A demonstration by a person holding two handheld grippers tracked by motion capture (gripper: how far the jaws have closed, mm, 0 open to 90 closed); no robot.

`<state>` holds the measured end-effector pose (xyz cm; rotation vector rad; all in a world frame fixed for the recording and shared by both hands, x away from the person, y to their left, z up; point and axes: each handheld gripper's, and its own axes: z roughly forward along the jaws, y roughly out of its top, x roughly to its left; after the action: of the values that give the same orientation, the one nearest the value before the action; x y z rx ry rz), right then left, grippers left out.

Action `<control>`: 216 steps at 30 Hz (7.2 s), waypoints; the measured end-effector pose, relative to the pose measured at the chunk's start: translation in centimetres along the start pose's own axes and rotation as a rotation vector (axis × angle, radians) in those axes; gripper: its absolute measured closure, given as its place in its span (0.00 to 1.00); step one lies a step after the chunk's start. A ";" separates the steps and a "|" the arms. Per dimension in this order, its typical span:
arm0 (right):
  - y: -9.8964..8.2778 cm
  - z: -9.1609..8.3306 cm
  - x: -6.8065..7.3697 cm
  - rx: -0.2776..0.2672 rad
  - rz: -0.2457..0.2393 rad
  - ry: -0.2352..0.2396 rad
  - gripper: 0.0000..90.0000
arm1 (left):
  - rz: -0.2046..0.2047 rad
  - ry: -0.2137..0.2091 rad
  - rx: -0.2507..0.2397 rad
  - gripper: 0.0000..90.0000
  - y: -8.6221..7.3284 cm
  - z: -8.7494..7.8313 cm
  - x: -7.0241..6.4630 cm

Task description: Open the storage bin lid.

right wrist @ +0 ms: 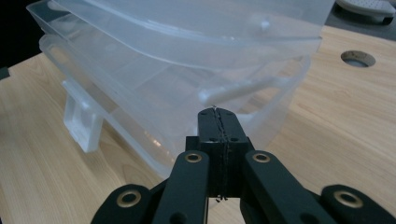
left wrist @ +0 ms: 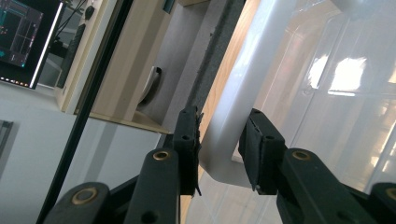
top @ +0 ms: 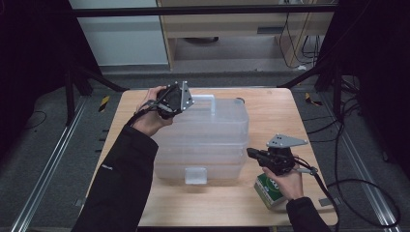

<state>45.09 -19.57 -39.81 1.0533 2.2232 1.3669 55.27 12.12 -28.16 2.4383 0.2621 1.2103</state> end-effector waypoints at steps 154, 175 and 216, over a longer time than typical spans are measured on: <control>2.4 0.1 -0.9 -0.095 0.053 0.009 1.00 | -0.819 -0.129 -0.309 0.98 -17.8 -6.8 -7.8; 3.0 0.2 -0.9 -0.101 0.038 0.007 1.00 | -0.846 -0.067 -0.288 0.86 -18.1 -6.2 -7.6; 2.8 0.5 -1.1 -0.067 0.040 -0.019 0.92 | -0.802 -0.012 -0.321 0.67 -16.7 -4.7 -6.9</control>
<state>47.29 -19.32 -37.75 1.0886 2.1380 1.4320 47.56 26.14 -37.80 1.7692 0.8653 0.7892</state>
